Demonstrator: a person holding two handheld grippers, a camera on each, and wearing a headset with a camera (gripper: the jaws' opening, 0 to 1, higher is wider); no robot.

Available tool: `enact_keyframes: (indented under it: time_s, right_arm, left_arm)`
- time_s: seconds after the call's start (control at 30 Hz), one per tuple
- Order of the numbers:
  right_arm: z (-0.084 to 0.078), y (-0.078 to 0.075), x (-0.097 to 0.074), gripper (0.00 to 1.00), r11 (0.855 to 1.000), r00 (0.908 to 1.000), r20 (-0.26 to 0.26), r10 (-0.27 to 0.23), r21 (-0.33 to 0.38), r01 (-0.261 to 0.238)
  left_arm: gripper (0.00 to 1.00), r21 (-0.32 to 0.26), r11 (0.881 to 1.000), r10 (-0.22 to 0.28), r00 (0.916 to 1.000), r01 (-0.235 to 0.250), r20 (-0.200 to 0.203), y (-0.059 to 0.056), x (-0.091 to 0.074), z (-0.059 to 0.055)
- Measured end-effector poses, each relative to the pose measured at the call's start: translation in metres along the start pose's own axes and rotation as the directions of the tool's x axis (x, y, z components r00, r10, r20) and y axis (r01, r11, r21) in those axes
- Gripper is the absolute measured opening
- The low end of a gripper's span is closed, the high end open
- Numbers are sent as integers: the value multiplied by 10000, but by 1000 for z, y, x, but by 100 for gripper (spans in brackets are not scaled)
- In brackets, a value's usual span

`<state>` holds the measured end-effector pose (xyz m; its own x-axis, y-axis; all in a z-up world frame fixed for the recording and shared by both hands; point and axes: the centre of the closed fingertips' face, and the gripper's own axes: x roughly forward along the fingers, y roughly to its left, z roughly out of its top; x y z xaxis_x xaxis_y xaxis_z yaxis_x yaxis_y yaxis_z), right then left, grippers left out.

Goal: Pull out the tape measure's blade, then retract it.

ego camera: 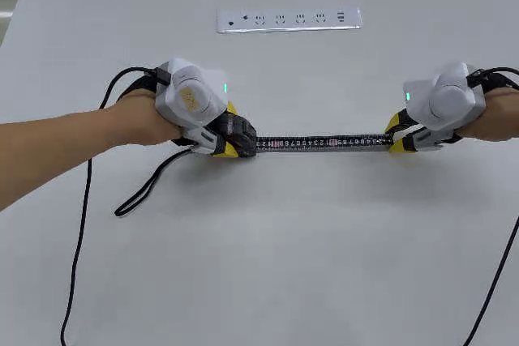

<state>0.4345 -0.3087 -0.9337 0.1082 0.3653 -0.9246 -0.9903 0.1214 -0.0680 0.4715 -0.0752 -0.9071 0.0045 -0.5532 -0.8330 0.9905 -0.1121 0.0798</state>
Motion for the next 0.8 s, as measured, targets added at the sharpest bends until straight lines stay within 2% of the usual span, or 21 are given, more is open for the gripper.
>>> enact_keyframes:
  time_s: [0.27,0.33,0.47,0.57,0.8]
  right_arm:
    - [0,0,0,24,9998,10000,-4,-31,189,31]
    - [0,-1,0,24,9980,9998,76,-198,608,193]
    - [-2,-2,-2,26,9942,9991,179,-393,1011,373]
    - [0,-4,-5,26,9849,9968,440,-665,1630,585]
    - [4,-6,-13,28,9673,9915,771,-1053,2394,841]
  left_arm:
    - [42,-253,9995,188,9998,-186,56,3,-1,-1]
    - [43,-469,9984,327,9993,-318,193,6,-3,2]
    - [44,-570,9974,452,9987,-437,244,6,-6,2]
    - [45,-703,9958,604,9978,-583,285,6,-9,3]
    - [49,-1182,9889,948,9948,-898,378,4,-13,2]
